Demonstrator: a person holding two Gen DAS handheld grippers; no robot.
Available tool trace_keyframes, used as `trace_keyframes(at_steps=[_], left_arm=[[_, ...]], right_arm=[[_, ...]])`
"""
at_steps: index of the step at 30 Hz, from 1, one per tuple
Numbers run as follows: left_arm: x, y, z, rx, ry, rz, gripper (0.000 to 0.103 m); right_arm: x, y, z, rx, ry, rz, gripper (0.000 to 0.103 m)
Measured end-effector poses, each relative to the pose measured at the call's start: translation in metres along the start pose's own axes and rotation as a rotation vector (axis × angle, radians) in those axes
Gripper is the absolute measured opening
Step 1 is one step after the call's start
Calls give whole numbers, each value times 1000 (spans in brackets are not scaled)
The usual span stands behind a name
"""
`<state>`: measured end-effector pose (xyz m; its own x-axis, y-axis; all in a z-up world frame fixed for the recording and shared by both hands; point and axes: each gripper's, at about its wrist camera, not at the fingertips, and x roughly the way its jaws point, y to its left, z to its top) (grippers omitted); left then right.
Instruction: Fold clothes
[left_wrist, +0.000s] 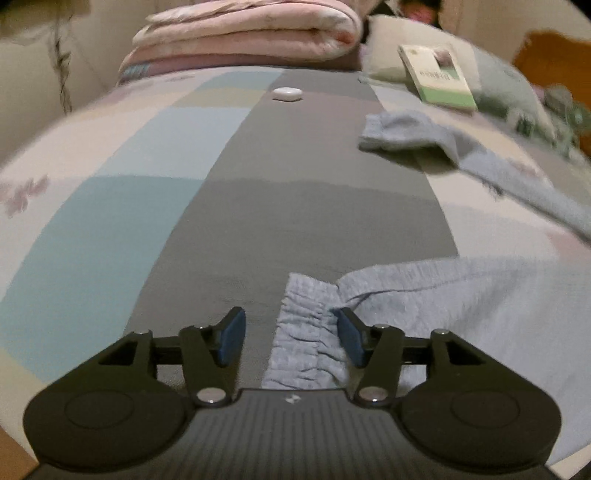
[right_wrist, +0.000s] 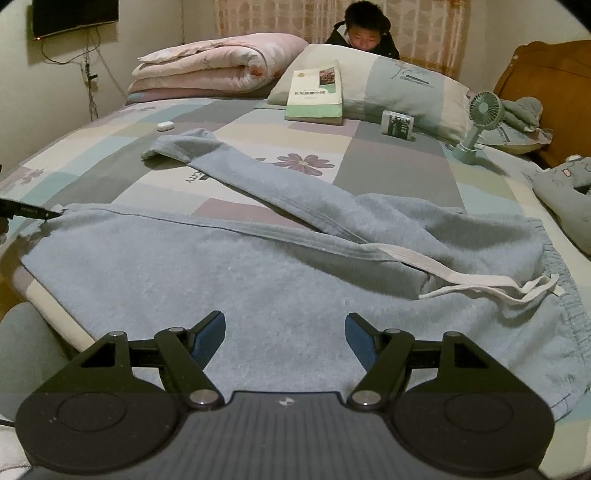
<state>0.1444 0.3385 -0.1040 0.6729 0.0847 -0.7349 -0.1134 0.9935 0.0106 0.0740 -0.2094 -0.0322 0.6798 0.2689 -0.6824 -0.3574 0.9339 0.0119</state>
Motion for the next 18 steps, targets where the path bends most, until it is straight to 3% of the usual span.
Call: trace_keyframes(at_steps=[1,4,12,18], left_arm=[[0,-5,-1,27,-2,9,52],[-4,-19,-2,88,-1,10,30],[-25,0,10,-27,-71,58,28],[-19,13,15,-68,-44,62,30]], right_arm=[[1,0,0,4,1,-4,76],[3,3,0,2,4,-4,76],[1,7,1,-22,-1,-23,76],[-1,-1,0,0,-6,-36,76]])
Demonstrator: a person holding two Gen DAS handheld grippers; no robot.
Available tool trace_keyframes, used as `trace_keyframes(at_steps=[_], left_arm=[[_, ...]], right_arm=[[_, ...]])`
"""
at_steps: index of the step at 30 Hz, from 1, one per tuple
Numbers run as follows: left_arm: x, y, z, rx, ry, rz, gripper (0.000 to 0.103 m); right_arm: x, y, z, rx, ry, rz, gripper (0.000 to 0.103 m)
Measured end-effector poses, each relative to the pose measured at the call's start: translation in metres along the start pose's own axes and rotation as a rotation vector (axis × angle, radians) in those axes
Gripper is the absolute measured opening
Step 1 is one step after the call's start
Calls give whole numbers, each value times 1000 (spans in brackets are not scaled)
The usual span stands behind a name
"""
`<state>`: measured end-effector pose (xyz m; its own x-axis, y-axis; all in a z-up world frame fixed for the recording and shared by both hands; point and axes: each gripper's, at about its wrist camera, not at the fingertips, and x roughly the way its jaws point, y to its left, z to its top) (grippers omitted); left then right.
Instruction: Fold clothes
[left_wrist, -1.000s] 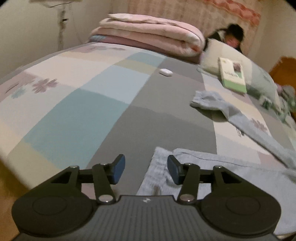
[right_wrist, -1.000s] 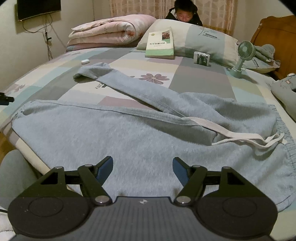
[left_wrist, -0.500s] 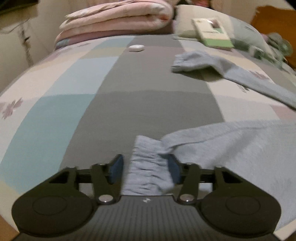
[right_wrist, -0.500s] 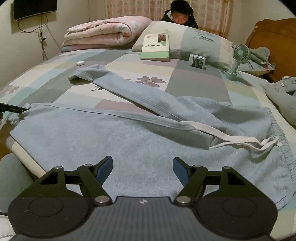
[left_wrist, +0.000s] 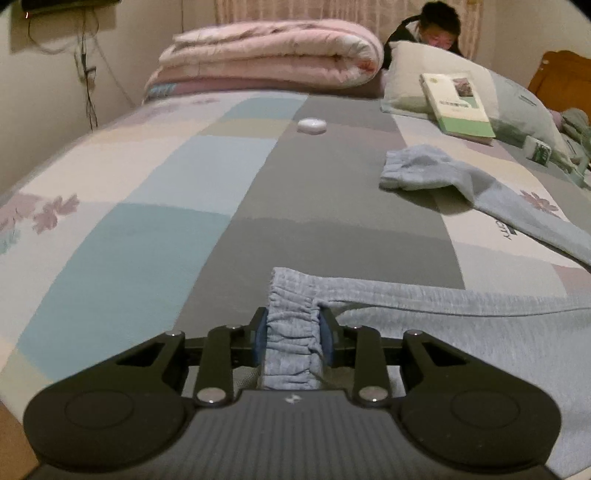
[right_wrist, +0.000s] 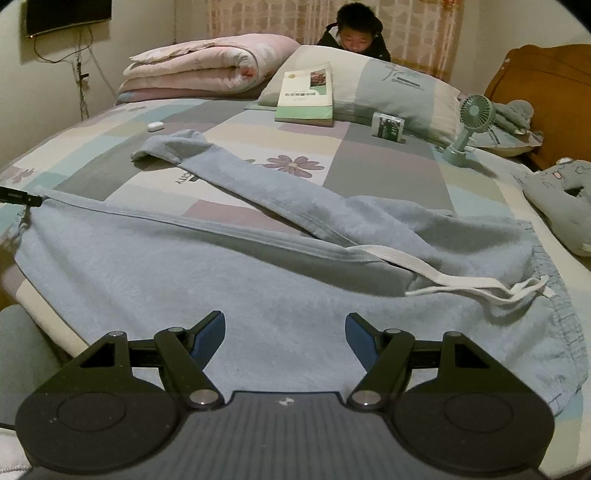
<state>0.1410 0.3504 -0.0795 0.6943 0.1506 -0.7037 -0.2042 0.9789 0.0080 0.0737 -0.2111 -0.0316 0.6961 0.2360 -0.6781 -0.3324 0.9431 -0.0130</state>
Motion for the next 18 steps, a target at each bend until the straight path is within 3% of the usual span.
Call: trace_keyframes(at_steps=[3,6,10,15,18], left_arm=[[11,-2,-1,-3,45,5,34],[5,-3,0,-5,31,14,37],[-13,-7,2,29,12,58,52],[-42,-34,7,113,-18,79,57],[-56,-62,9,167,-34,54,59]], right_arm=[[-1,-8,-3,26,5,0,76],[-7,-28,-11,84,7,-23,76],[-17,-59,-23,177,7,-63,76],[-31,-129,-53,400,-10,-126,76],[-36,-176,-77,563,-25,-152,76]])
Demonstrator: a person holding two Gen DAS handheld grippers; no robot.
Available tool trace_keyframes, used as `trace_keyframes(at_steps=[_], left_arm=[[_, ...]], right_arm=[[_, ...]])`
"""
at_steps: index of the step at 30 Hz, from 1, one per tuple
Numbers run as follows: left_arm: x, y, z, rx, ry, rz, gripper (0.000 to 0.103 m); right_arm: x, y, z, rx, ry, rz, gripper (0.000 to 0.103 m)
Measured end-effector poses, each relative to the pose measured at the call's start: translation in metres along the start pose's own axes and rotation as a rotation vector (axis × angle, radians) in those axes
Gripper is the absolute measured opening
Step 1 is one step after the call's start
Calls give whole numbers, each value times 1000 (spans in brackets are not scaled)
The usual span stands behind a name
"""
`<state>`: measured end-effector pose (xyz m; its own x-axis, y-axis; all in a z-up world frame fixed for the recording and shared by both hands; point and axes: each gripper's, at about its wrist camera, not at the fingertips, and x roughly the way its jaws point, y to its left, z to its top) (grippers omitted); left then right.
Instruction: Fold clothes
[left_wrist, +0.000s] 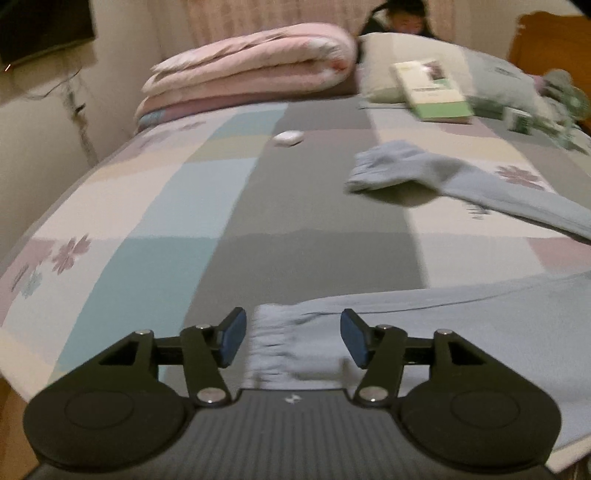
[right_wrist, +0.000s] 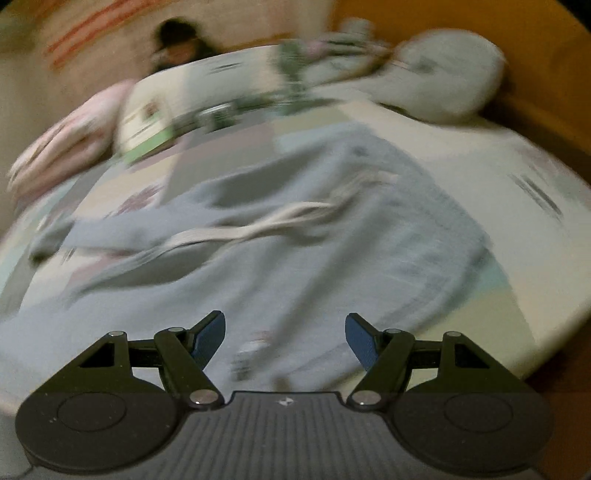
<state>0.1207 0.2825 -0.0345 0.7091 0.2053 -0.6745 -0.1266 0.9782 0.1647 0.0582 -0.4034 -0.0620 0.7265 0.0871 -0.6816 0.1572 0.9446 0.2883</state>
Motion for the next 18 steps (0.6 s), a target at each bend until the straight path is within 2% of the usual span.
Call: trace_keyframes(at_steps=[3,8,13,16,17,18], left_arm=[[-14,-32,8,47,-16,-36,62],[-28,-90,15,103,-23,-138,65],[-29,-143,12,170,-9,-208,65],[-24,-168,11,198,6,-241,65],[-22,-174,10,206,12,-241,65],[-20,-180,10,214,19,-241,65]], right_arm=[[7,-48,3,132,-18,-11,76],[30,-110,11,292,-34,-10,75],[49,-138,22,379,-89,76,73],[60,-145,29,382,-108,70,58],[60,-146,30,388,-107,65,43],[60,-147,30,393,-105,60,33]])
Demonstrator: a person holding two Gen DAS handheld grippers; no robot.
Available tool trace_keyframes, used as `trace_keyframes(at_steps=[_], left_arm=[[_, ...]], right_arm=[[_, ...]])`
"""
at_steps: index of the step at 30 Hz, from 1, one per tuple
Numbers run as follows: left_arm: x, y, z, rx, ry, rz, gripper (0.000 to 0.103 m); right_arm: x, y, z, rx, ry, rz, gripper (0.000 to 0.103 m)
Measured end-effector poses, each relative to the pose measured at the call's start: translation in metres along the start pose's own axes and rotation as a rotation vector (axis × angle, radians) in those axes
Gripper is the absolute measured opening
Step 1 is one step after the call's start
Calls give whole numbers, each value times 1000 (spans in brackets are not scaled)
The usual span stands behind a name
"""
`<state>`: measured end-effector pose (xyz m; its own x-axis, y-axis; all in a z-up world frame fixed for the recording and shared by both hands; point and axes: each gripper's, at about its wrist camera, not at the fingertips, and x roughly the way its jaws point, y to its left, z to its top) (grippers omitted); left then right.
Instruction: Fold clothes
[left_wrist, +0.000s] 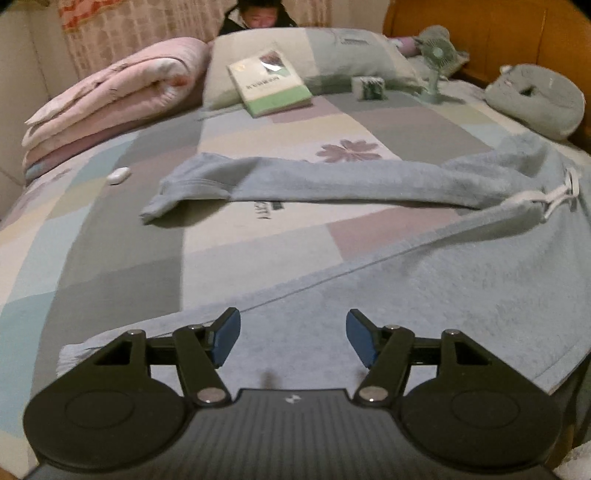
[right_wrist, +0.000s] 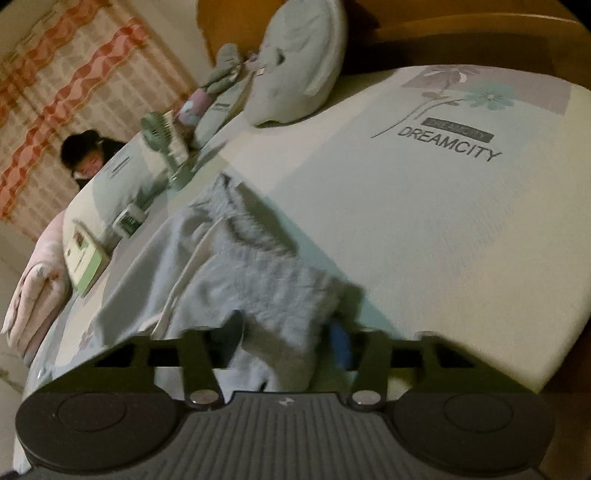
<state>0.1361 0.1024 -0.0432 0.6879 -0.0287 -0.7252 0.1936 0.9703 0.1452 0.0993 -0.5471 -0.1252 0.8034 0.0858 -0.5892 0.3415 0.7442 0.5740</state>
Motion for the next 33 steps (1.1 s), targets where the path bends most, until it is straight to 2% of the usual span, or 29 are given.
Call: trace_keyframes(at_steps=[3,6,10,16,21,23,27,31,33], left_arm=[[3,-10,-2,19,18,-8,65],[2,-12,-5,23,30,-8,65],[2,-9,-9,17,38,-9,65],[4,-3,-7,-2,44,-15,66],[4,-6,1,-18,43,-49,71],[7,-11,7,-18,50,-65,72],[16,-25,19,-8,53,-106,73],[24,-41,30,12,44,-167,74],[28,-49,34,23,38,-204,74]], right_arm=[[-1,-1,2,6,-2,-19,25],[-18,5,-5,-42,-19,-69,22],[-38,0,-10,-33,-23,-114,22],[-48,-7,-14,3,4,-148,31],[-72,23,-6,-99,-57,-200,38],[-74,43,1,-160,-56,-186,42],[-60,93,6,-297,-9,-105,46],[-26,152,0,-449,71,-12,46],[-6,181,-8,-507,140,57,47]])
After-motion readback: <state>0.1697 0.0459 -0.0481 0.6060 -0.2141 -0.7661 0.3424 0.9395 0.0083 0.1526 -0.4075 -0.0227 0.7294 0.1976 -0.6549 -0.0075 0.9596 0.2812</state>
